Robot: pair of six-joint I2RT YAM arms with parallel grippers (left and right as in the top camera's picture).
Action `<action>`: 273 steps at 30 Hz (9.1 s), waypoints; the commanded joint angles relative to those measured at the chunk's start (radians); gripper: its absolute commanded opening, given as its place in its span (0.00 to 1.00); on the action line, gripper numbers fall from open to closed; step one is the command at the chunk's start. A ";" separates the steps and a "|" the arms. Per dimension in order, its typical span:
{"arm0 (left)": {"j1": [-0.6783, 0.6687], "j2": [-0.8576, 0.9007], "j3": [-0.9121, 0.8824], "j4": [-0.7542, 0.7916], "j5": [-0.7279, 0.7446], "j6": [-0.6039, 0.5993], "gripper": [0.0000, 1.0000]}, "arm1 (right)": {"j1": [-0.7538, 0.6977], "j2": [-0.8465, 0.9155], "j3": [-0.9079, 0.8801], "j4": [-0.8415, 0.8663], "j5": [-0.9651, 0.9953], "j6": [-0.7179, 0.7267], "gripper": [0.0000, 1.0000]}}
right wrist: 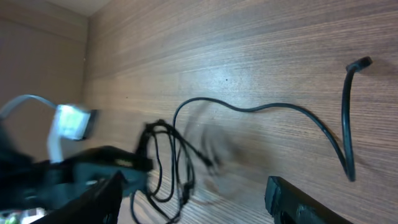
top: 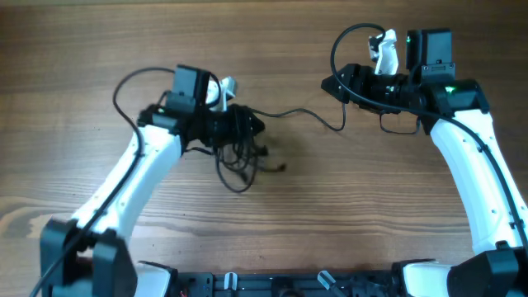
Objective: Untangle cables
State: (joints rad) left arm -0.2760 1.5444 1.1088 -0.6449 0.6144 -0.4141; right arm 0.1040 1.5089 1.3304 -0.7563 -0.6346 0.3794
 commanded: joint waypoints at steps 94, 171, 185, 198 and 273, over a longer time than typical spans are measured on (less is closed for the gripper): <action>0.193 0.201 0.099 -0.072 0.185 0.198 0.45 | 0.263 0.103 -0.003 0.422 -0.340 0.330 0.04; 0.681 -0.269 0.422 0.406 0.400 -0.368 0.04 | 0.326 0.141 -0.003 0.115 0.184 0.173 0.05; 0.586 -0.228 0.422 0.035 0.293 -0.375 0.04 | 0.329 -0.006 -0.003 0.199 0.040 -0.062 0.99; 0.372 -0.187 0.421 -0.014 0.249 -0.614 0.04 | 0.470 -0.072 -0.003 0.347 -0.133 -0.387 0.97; 0.372 -0.078 0.400 -0.303 -0.377 -0.139 0.83 | 0.763 0.214 -0.003 0.575 1.294 -0.705 0.04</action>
State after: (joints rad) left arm 0.0978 1.4605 1.5177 -0.9470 0.2512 -0.5766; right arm 0.8700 1.7184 1.3201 -0.2329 0.4446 -0.2508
